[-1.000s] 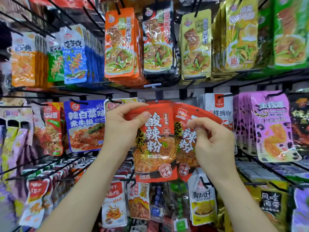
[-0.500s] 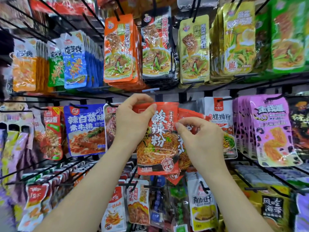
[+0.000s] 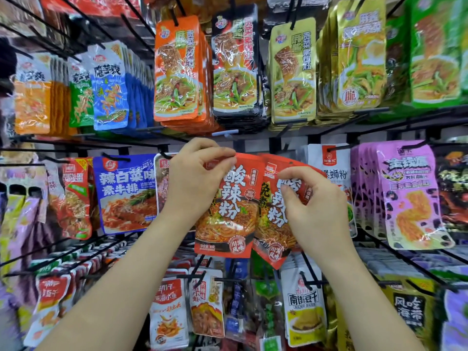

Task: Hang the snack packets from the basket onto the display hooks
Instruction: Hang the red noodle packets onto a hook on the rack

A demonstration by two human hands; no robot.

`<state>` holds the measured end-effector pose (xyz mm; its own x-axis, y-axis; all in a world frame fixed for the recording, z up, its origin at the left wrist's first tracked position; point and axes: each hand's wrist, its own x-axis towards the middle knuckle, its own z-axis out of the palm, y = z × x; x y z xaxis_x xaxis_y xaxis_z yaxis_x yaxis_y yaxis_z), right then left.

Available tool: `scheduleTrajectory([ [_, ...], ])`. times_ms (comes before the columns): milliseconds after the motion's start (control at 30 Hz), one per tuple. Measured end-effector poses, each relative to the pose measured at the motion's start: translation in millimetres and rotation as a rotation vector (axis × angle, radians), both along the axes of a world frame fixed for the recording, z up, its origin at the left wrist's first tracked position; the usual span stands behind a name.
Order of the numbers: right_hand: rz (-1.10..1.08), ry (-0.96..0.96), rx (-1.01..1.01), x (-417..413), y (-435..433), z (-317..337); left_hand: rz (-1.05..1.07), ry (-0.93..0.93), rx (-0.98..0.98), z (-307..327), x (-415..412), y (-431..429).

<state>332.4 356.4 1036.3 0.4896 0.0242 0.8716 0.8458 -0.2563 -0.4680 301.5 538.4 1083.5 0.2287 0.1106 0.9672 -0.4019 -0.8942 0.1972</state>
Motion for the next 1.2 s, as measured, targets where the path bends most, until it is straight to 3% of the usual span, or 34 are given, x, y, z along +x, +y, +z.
scheduleTrajectory([
  [167,0.001,-0.005,0.033,1.0,-8.4,-2.6,0.034,0.137,-0.032,-5.8,14.5,5.5],
  [467,-0.02,-0.098,0.149,-8.0,-18.4,0.3,0.172,0.187,0.083,0.7,22.6,2.1],
  [767,0.185,-0.017,0.281,-16.0,-24.3,-0.6,0.269,0.247,0.171,-4.9,34.6,6.0],
  [933,0.169,0.01,0.263,-13.1,-30.2,-3.5,0.106,-0.013,0.091,-26.6,2.8,4.3],
  [1033,0.167,0.017,0.214,-11.2,-32.3,-5.6,-0.014,-0.151,0.162,-39.9,-25.2,-9.4],
  [1100,0.163,-0.011,0.134,-12.0,-30.2,-6.7,-0.085,-0.076,0.227,-37.9,-36.1,-26.1],
  [1200,0.241,-0.053,0.057,-15.8,-25.3,-6.4,-0.196,0.181,0.25,-25.2,-38.2,-42.6],
])
